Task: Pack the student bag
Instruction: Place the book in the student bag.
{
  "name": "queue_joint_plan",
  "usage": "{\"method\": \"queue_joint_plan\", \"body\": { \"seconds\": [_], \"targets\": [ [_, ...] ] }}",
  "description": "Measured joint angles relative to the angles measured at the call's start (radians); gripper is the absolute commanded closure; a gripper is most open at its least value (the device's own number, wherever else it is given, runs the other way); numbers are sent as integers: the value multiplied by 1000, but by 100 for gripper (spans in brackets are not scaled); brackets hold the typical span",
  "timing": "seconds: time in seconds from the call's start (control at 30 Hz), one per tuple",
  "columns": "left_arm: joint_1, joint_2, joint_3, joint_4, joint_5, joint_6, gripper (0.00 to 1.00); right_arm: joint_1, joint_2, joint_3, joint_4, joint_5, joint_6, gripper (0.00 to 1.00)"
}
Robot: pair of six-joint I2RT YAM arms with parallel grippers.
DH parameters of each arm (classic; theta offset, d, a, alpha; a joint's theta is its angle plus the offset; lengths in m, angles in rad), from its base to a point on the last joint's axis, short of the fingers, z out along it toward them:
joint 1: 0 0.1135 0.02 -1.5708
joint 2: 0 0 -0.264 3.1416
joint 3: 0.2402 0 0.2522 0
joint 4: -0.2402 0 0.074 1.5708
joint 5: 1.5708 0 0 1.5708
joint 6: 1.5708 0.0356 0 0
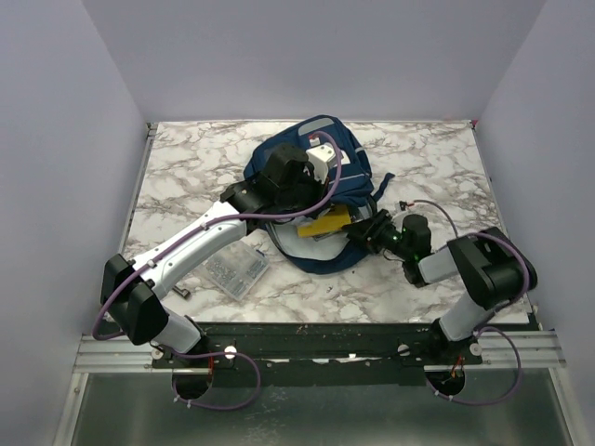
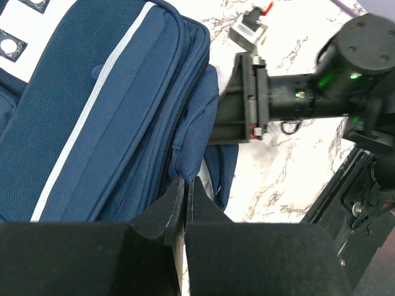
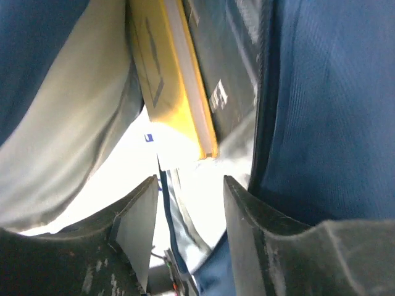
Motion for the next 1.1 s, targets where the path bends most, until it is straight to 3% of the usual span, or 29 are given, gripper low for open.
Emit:
{"method": "queue_joint_plan", "body": {
  "seconds": [0.17, 0.3, 0.5, 0.67, 0.8, 0.87, 1.1],
  "targets": [
    [0, 0, -11, 5, -6, 0, 100, -72, -299, -45, -325, -30, -172, 27],
    [0, -1, -15, 10, -17, 0, 100, -219, -455, -15, -558, -56, -308, 27],
    [0, -11, -36, 25, -29, -4, 100, -377, -400, 116, -733, -138, -379, 32],
    [-2, -16, -74, 40, -28, -32, 100, -388, -248, 254, -739, -243, -379, 33],
    [-4, -26, -118, 48, -27, -58, 100, -388, -139, 352, -724, -302, -382, 44],
    [-3, -27, -125, 48, -27, -68, 100, -388, -106, 380, -711, -323, -375, 45],
    [15, -37, -125, 51, -16, -96, 100, -373, -206, 310, -787, -308, -436, 47]
  ]
}}
